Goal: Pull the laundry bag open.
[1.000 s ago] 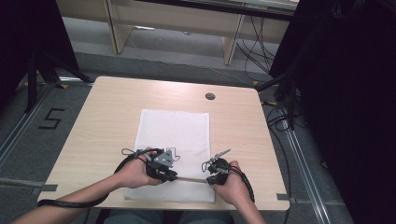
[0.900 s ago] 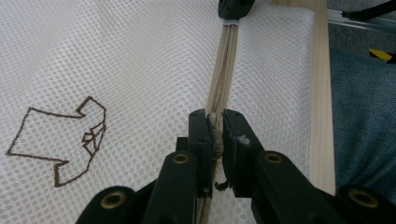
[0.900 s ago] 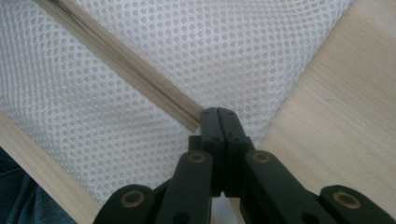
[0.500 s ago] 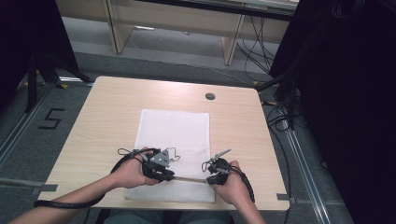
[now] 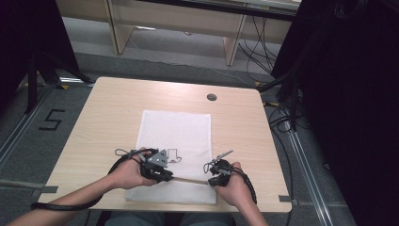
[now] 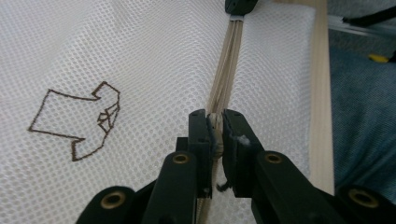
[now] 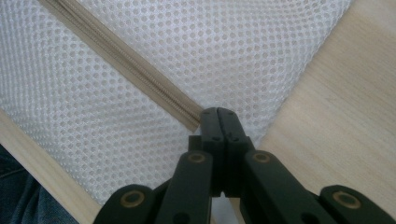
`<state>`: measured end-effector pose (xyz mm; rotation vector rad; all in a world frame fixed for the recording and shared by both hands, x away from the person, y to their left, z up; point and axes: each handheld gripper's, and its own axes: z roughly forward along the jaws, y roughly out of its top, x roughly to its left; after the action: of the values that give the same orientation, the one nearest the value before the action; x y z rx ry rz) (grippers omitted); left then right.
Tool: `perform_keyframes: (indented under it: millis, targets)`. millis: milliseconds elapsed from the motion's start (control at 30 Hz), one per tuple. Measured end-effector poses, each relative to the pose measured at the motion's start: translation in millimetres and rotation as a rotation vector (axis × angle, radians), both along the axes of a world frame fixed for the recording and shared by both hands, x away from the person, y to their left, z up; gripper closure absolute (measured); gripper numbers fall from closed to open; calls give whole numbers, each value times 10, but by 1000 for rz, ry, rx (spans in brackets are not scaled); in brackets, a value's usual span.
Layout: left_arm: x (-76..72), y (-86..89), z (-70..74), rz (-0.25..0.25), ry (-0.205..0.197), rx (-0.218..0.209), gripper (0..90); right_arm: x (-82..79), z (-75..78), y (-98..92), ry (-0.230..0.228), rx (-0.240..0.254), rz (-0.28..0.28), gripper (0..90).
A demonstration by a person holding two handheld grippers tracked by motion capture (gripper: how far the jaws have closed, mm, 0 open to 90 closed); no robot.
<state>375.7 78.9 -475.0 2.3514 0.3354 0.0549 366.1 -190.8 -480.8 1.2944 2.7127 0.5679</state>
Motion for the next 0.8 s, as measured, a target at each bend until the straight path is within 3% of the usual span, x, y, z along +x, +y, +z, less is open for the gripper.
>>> perform_keyframes:
  millis: [267,333,400,433,533,633,800]
  targets:
    - [-7,25,0,3,-1,8,821,1,-1,-1,0,0,1,900]
    - [-2,43,-2,10,11,-2,821,-11,3,6,18,3,-23,900]
    - [6,66,-4,6,-3,9,821,-9,7,2,17,-5,-24,900]
    - [5,76,-10,17,14,-6,821,2,-1,-7,4,5,-3,900]
    - [3,83,-16,16,15,-10,820,2,0,-4,3,2,-2,900]
    - [13,91,-8,5,3,-6,820,2,0,-4,4,3,-3,900]
    - [4,93,-15,16,22,-17,820,-2,2,-6,19,4,-22,900]
